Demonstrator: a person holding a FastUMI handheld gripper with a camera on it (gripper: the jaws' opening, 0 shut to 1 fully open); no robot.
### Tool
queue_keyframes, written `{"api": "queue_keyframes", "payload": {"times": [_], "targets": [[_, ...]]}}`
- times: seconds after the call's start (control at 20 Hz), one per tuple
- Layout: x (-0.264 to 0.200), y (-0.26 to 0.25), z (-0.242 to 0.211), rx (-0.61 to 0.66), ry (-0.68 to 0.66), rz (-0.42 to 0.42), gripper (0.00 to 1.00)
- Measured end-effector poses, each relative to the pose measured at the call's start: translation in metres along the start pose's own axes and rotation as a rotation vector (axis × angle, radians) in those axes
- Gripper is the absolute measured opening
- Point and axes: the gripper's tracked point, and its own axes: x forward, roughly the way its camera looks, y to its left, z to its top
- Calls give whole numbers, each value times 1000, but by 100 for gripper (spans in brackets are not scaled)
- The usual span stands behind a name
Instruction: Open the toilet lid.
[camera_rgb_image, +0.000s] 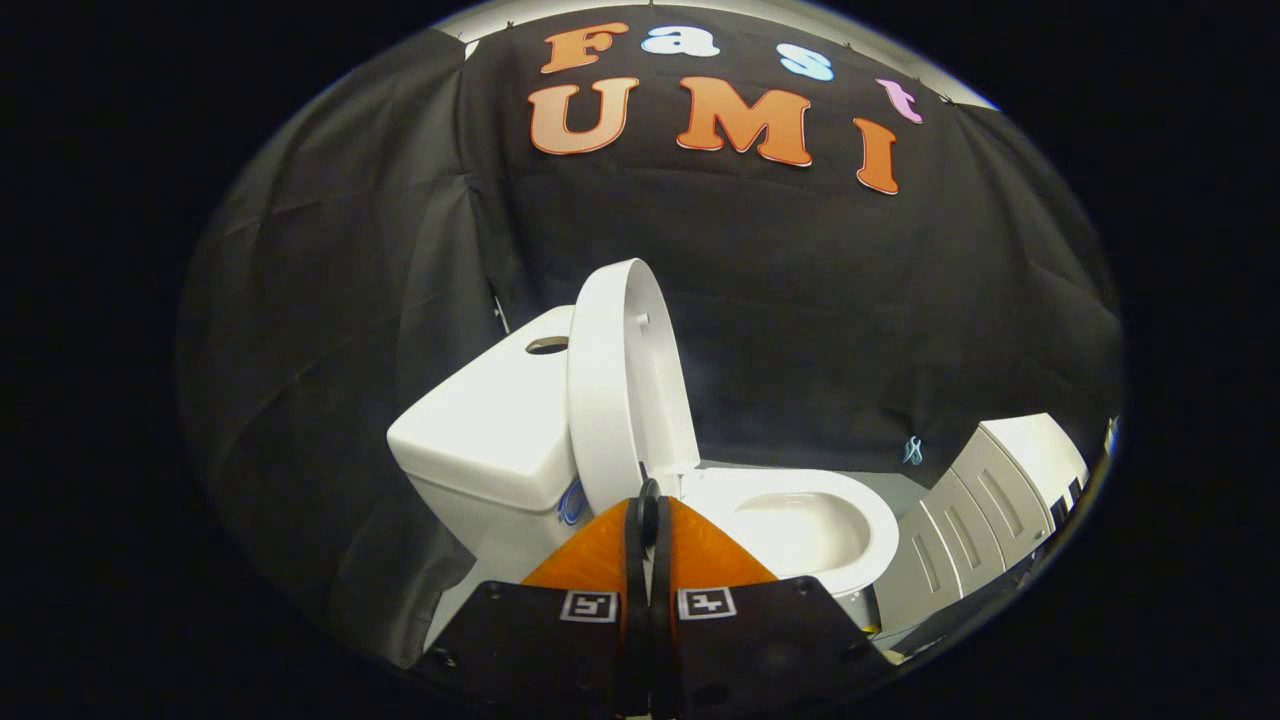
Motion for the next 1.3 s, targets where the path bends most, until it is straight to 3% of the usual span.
{"api": "queue_keyframes", "payload": {"times": [0.1,0.25,0.3,0.45,0.6,0.95,1.3], "targets": [[-1,3,1,30,9,50,9],[-11,-3,21,32,-55,76,22],[-15,-6,34,23,-87,76,39],[-34,-22,50,19,-124,70,59],[-37,-39,56,50,-137,72,99],[-57,-79,83,119,-186,72,97],[-75,-141,121,162,-260,9,98]]}}
